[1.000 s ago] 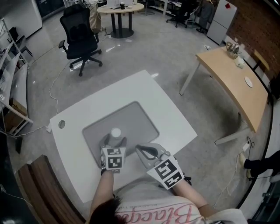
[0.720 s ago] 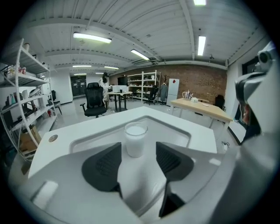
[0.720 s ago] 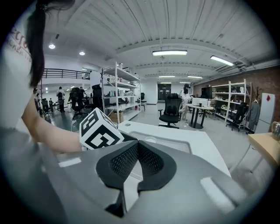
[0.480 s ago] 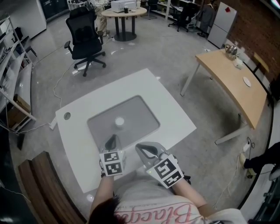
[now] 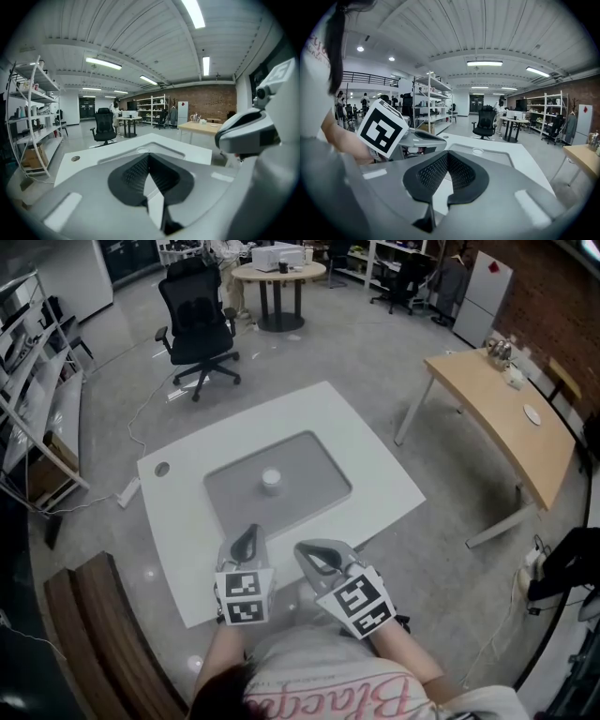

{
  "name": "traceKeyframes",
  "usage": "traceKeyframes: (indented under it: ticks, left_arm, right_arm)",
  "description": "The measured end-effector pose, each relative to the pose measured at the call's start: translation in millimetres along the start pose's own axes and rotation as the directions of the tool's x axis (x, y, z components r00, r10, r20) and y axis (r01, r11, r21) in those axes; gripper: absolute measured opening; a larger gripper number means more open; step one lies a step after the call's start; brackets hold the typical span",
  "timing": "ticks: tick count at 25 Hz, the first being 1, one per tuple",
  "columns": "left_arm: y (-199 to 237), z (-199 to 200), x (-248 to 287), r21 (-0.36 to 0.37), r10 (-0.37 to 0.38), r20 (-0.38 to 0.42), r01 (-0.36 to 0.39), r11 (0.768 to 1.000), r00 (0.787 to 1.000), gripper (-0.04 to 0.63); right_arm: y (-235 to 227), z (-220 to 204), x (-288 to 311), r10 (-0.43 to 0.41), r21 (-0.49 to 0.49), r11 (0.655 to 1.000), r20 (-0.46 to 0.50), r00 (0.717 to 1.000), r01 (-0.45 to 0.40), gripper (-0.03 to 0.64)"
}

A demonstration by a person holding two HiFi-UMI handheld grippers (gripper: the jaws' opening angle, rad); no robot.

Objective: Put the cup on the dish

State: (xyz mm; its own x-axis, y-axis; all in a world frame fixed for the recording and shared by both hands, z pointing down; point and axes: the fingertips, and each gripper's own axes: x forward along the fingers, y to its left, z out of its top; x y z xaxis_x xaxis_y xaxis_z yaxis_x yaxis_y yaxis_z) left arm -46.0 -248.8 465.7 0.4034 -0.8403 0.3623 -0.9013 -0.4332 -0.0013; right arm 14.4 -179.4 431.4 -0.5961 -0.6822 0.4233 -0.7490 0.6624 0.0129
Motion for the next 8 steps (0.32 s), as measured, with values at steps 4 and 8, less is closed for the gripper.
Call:
traceKeyframes:
  ticks: [4, 8]
  left_arm:
    - [-2.9, 5.3, -26.5, -0.004, -0.011, 0.037, 0.011, 1.0, 0.999, -0.001]
    - [-12.8, 9.9, -49.6, -0.007, -0.031, 0.075, 0.032, 0.999, 0.997, -0.002]
  right_arm:
    - [16.8, 0.1, -8.1, -0.006, 0.009, 1.0, 0.016, 1.0, 0.006, 0.0]
    - [27.6, -1.8, -17.2, -0.014, 0.028, 1.0, 0.029, 0.999, 0.013, 0.0]
